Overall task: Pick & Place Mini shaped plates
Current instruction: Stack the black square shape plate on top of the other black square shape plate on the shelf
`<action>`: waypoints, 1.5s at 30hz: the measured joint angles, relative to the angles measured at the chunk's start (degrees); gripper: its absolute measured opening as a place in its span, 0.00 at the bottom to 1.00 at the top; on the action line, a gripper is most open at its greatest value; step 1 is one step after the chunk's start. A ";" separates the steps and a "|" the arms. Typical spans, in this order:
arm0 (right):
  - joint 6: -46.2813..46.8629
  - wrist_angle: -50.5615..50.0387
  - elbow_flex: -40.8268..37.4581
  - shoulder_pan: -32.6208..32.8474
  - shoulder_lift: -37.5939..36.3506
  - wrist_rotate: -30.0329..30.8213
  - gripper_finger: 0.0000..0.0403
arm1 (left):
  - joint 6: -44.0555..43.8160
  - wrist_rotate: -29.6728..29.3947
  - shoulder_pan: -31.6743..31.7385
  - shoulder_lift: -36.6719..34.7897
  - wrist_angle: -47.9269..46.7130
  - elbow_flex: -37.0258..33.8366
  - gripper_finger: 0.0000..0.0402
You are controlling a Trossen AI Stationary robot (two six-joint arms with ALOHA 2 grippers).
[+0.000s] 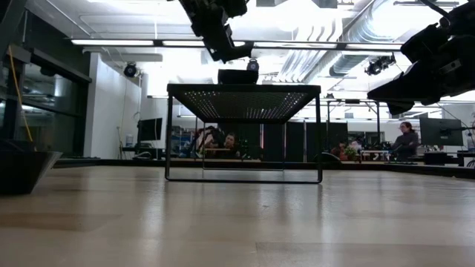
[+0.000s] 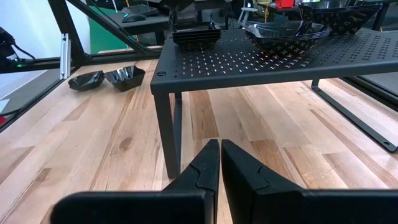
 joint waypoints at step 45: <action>0.00 -0.02 -0.01 -0.02 -0.02 0.00 0.03 | -1.04 -4.22 -1.46 3.62 0.20 -0.09 0.03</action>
